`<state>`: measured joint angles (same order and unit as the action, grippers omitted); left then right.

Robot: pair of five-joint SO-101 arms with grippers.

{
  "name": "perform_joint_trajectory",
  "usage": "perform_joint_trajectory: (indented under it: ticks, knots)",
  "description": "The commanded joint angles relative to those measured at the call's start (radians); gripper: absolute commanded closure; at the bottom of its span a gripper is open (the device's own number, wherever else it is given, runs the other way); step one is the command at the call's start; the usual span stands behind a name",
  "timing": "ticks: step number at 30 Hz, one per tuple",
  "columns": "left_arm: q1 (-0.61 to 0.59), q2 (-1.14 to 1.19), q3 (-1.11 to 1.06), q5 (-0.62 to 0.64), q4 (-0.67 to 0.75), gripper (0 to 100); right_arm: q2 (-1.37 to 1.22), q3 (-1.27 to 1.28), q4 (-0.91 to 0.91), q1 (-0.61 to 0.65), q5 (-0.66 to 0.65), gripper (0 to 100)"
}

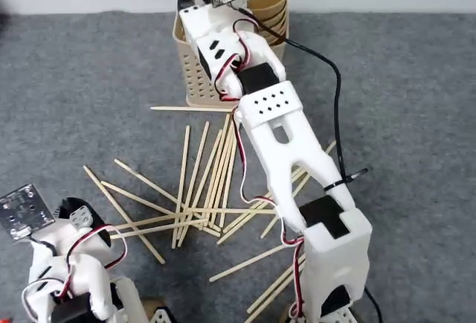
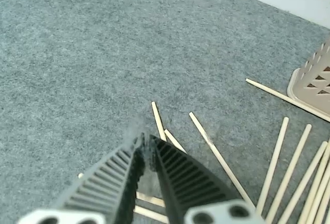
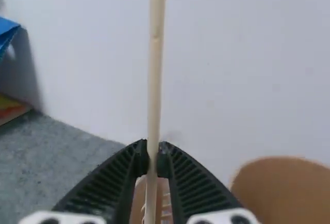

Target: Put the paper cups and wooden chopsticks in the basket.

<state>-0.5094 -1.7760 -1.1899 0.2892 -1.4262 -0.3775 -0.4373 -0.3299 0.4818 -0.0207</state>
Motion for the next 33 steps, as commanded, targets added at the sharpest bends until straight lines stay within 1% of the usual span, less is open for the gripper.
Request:
perform_joint_trajectory:
  ticks: [1, 3, 7, 17, 23, 26, 28, 30, 33]
  knots:
    - [0.000, 0.020, 0.004, 0.012, 0.008, 98, -0.008, -0.055, 0.022, -0.012, 0.008, 98.9]
    - [0.000, 0.020, 0.004, 0.012, 0.008, 98, -0.025, -0.055, 0.022, -0.012, 0.008, 98.3]
    - [0.000, 0.020, 0.004, 0.012, 0.008, 98, -0.061, -0.055, 0.022, -0.012, 0.008, 92.8]
    - [-0.002, 0.020, 0.004, 0.012, 0.008, 98, -0.070, -0.057, 0.021, -0.005, 0.006, 92.4]
    - [0.000, 0.020, 0.004, 0.012, 0.008, 98, 0.044, -0.057, 0.013, 0.033, 0.002, 92.7]
    - [0.000, 0.020, 0.004, 0.012, 0.008, 98, 0.136, -0.057, -0.053, 0.087, -0.003, 92.4]
    - [0.000, 0.020, 0.004, 0.012, 0.008, 98, 0.194, -0.057, -0.111, 0.122, -0.040, 92.4]
    - [0.000, 0.025, 0.004, 0.012, 0.008, 98, 0.240, -0.055, -0.196, 0.143, -0.107, 92.4]
    - [0.000, 0.026, 0.004, 0.014, 0.009, 98, 0.289, -0.055, -0.443, 0.159, -0.275, 92.4]
